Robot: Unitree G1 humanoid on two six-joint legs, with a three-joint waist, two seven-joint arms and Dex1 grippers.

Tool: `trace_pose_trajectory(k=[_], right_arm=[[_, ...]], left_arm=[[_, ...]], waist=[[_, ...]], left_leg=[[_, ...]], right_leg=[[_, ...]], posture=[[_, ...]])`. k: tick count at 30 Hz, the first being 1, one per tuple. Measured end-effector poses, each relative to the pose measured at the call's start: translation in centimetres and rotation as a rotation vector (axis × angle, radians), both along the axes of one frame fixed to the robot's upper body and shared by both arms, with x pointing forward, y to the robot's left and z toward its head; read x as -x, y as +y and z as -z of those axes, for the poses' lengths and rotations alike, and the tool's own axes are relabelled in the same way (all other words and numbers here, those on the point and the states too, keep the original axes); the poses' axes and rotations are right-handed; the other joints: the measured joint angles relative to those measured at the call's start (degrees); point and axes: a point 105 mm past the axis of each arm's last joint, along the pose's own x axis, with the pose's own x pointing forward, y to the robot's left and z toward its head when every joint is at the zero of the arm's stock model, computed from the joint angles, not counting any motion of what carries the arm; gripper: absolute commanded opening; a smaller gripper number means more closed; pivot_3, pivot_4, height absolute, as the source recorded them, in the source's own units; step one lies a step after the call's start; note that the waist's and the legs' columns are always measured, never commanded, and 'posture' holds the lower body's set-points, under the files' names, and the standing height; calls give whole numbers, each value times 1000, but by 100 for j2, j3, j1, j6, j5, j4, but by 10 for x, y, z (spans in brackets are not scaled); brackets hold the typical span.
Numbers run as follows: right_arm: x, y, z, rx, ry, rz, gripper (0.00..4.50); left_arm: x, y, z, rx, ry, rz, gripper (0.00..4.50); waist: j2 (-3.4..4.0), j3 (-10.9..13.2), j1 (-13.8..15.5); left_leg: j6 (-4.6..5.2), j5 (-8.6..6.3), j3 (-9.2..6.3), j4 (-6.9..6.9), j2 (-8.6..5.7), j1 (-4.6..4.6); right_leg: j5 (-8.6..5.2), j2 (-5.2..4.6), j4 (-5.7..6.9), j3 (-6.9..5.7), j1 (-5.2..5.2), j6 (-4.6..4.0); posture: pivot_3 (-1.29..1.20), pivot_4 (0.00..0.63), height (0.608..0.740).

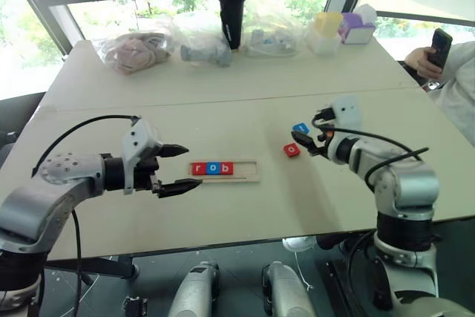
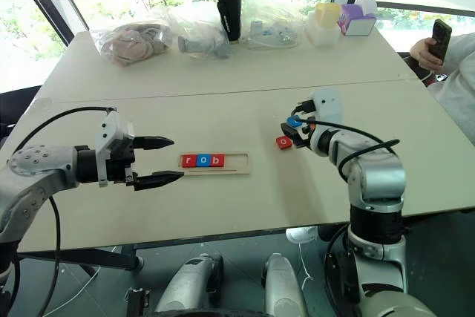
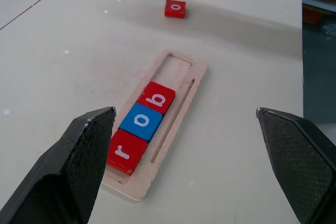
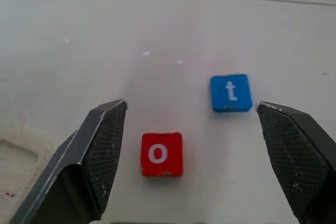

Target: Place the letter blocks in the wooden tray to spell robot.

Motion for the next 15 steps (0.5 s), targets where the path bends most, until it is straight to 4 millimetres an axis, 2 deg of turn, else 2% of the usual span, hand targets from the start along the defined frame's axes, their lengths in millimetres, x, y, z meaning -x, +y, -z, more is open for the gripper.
trace_pose_trajectory(k=[4,15], right_arm=[[2,9,17,25,42,1,4016],[-1,9,45,105,83,24,4016]], left_arm=[[-2,-2,1,-8,3,9,4500],[-3,0,6,-4,13,-17,4500]], waist=[[1,0,15],[0,0,10]], left_leg=[[1,1,5,2,-4,-5],[2,1,4,4,-3,-5]], right_leg=[[1,5,-5,0,0,1],[1,11,-4,0,0,2]], posture=[[0,150,740],[0,150,740]])
